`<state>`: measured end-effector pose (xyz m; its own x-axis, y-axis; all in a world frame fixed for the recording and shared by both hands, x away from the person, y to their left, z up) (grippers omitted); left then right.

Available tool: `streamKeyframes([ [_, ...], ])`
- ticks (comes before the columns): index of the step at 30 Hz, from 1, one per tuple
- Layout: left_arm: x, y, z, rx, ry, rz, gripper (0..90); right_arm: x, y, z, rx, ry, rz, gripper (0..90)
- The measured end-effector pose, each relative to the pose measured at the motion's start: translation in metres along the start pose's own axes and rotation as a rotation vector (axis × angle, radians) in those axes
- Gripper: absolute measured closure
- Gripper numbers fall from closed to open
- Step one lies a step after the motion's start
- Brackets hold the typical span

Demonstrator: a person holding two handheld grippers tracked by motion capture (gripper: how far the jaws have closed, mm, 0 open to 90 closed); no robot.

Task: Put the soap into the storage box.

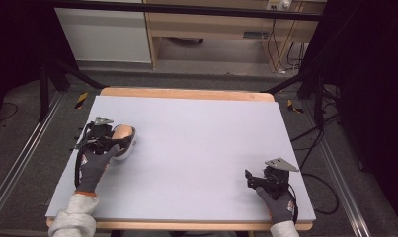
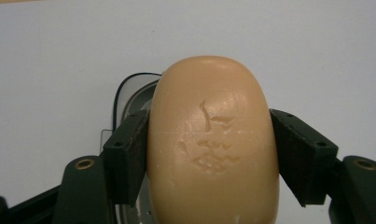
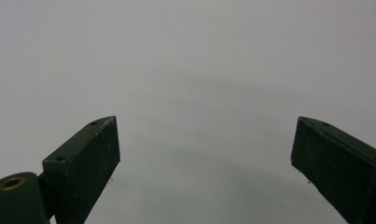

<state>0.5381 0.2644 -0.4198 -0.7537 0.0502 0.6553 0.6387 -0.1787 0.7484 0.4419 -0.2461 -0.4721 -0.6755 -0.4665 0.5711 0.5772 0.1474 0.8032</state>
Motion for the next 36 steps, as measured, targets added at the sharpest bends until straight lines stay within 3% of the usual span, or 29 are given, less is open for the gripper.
streamKeyframes([
  [23, -0.015, -0.006, 0.002, 0.000, 0.020, 0.042, 31.7, 0.000, 0.000, 0.000, -0.004, 0.001, 0.006, 8.2],
  [36, -0.017, -0.007, 0.001, 0.012, 0.024, 0.037, 31.3, -0.001, 0.000, 0.001, -0.001, 0.003, 0.009, 8.1],
])
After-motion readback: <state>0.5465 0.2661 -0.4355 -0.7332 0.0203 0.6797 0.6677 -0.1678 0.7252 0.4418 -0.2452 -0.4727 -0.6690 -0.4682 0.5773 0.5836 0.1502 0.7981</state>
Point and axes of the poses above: each handheld gripper's, and its own axes: x roughly backward along the jaws, y roughly out of its top, z roughly to its left, the point moved 1 cm from there along -x, roughly forward along the jaws, and after that the axes turned 15 degrees about y, right-handed, at the moved point
